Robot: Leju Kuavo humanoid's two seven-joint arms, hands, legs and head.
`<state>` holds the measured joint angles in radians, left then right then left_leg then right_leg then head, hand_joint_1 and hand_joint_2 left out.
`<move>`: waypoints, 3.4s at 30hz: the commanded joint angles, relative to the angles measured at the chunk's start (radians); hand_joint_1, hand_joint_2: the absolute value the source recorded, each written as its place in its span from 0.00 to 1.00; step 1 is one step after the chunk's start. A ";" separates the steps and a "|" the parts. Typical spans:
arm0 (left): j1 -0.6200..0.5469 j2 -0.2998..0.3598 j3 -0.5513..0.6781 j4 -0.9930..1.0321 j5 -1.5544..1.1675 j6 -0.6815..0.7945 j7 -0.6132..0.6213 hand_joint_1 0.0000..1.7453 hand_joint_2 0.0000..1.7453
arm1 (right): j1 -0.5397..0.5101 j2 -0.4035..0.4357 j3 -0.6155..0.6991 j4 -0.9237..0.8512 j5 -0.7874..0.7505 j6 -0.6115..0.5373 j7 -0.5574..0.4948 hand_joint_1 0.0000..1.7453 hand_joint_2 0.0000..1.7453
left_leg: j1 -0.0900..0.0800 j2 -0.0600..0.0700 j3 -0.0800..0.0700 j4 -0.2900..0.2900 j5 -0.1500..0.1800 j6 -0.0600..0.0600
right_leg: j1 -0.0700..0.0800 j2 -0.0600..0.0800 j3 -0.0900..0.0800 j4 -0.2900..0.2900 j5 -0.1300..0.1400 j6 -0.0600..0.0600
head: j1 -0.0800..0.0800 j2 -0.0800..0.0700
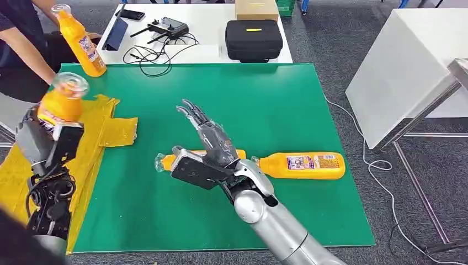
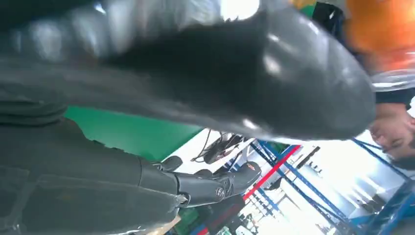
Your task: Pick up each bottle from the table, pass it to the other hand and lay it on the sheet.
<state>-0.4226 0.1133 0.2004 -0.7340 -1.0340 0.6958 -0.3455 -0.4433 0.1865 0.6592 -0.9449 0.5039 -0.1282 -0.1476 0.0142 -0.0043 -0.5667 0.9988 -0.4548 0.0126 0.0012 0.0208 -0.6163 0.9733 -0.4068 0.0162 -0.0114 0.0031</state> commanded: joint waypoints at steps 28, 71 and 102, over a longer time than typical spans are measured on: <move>0.018 -0.010 -0.306 0.391 -0.511 0.002 0.331 1.00 1.00 | -0.074 -0.039 0.028 0.080 -0.061 0.048 -0.037 0.00 0.00 | -0.001 -0.003 0.004 -0.002 -0.001 0.000 | -0.001 -0.005 0.005 -0.001 -0.002 0.000 | 0.000 0.000; -0.060 0.022 -0.115 0.515 -0.313 -0.131 0.493 0.00 1.00 | -0.045 -0.051 0.040 0.050 -0.050 0.059 0.005 0.00 0.00 | 0.000 0.001 0.008 -0.002 -0.002 -0.001 | -0.001 0.002 0.005 0.002 -0.002 -0.001 | 0.000 0.000; -0.023 -0.098 -0.163 -0.118 0.856 -0.307 -0.314 0.00 0.00 | -0.012 -0.062 -0.310 0.437 0.516 0.099 0.230 0.00 1.00 | -0.001 -0.001 0.003 0.000 -0.001 -0.001 | -0.002 -0.001 0.002 0.003 -0.001 0.000 | 0.000 0.000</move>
<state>-0.4961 0.0393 0.1647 -0.5781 -0.3207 0.4127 -0.6733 -0.3824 0.0782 0.5172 -0.7076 0.8951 -0.0263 0.0374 0.0133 -0.0050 -0.5661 0.9989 -0.4548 0.0109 -0.0008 0.0211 -0.6170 0.9763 -0.4068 0.0159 -0.0118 0.0031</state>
